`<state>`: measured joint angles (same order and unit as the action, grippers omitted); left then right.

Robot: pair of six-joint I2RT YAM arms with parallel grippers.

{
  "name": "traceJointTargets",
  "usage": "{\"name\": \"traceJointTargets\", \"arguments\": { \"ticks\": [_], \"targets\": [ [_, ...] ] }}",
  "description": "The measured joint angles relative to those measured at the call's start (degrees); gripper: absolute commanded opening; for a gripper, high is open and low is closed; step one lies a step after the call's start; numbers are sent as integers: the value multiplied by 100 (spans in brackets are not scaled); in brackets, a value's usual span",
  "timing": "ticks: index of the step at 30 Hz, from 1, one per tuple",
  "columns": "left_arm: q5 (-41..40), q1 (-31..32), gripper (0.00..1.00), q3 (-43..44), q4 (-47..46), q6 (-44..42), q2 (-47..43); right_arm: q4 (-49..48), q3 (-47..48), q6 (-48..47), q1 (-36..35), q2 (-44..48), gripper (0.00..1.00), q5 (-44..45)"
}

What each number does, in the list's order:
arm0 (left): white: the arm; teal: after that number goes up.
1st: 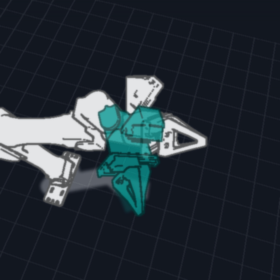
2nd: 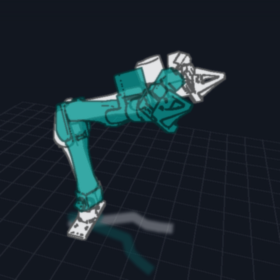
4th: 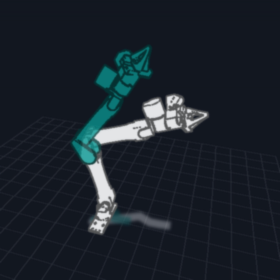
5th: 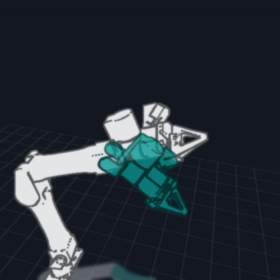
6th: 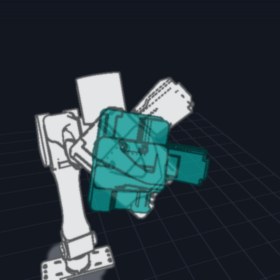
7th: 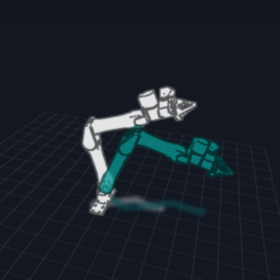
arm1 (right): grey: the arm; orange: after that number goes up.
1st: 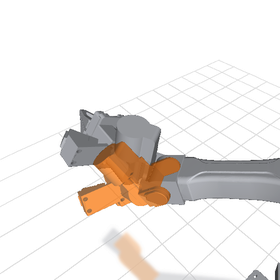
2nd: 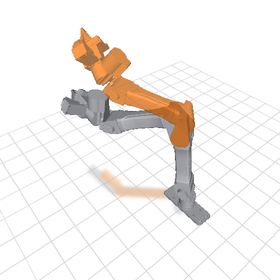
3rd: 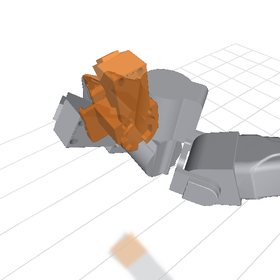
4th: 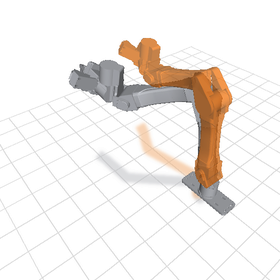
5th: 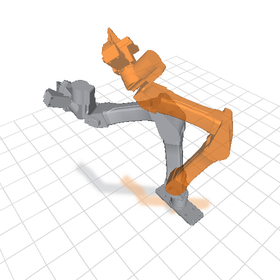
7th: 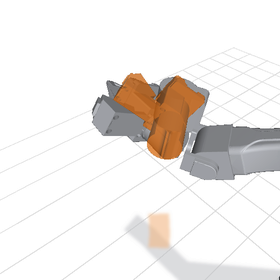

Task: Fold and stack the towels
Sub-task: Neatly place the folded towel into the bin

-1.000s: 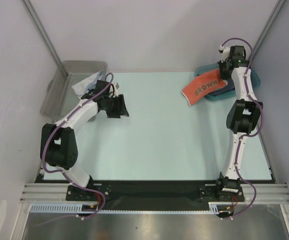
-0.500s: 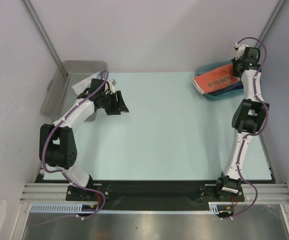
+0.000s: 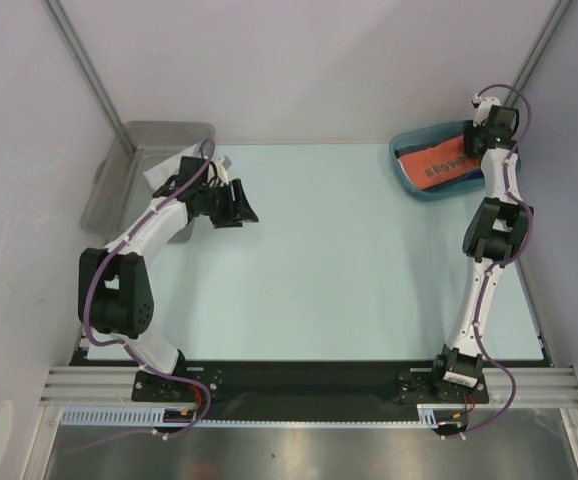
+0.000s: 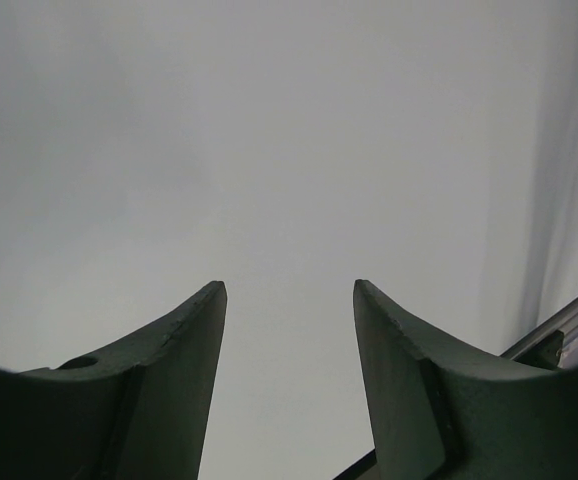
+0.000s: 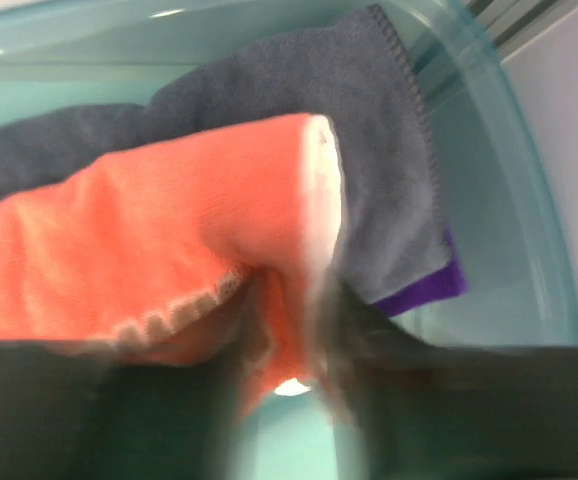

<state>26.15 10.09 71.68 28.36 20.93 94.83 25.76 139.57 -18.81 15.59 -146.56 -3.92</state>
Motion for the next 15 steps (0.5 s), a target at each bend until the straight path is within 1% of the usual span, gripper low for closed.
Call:
{"name": "traceJointTargets", "arguments": {
  "ticks": [1, 2, 3, 4, 5, 6, 7, 9, 11, 13, 15],
  "targets": [
    [-31, 0, 61, 0, 4, 0, 0, -74, 2, 13, 0, -44, 74, 20],
    [-66, 0, 61, 0, 9, 0, -2, -129, 2, 17, 0, -83, 80, 48],
    [-107, -2, 61, 0, 26, -2, -2, -162, 2, 26, 0, -92, 91, 83],
    [-201, -2, 66, 9, 59, -9, -2, -179, 2, 79, -2, -98, 96, 138],
    [-337, 0, 83, 46, 144, -35, -2, -208, 2, 125, -2, -98, 98, 179],
    [-466, -2, 89, 94, 221, -96, -2, -258, -11, 166, -2, -74, 100, 221],
    [-697, -2, 90, 203, 326, -116, -2, -334, -87, 249, -17, -15, 100, 302],
    [-1069, -15, 91, 442, 422, -160, -2, -439, -428, 404, -79, 232, 100, 555],
    [-1408, -61, 95, 796, 507, -201, -2, -461, -859, 533, -197, 605, 100, 881],
    [-1764, -131, 100, 1180, 507, -291, -2, -452, -1213, 708, -437, 1029, 100, 1143],
    [-2297, -199, 100, 1491, 472, -402, -2, -376, -1434, 870, -758, 1438, 100, 1263]
  ]
}}
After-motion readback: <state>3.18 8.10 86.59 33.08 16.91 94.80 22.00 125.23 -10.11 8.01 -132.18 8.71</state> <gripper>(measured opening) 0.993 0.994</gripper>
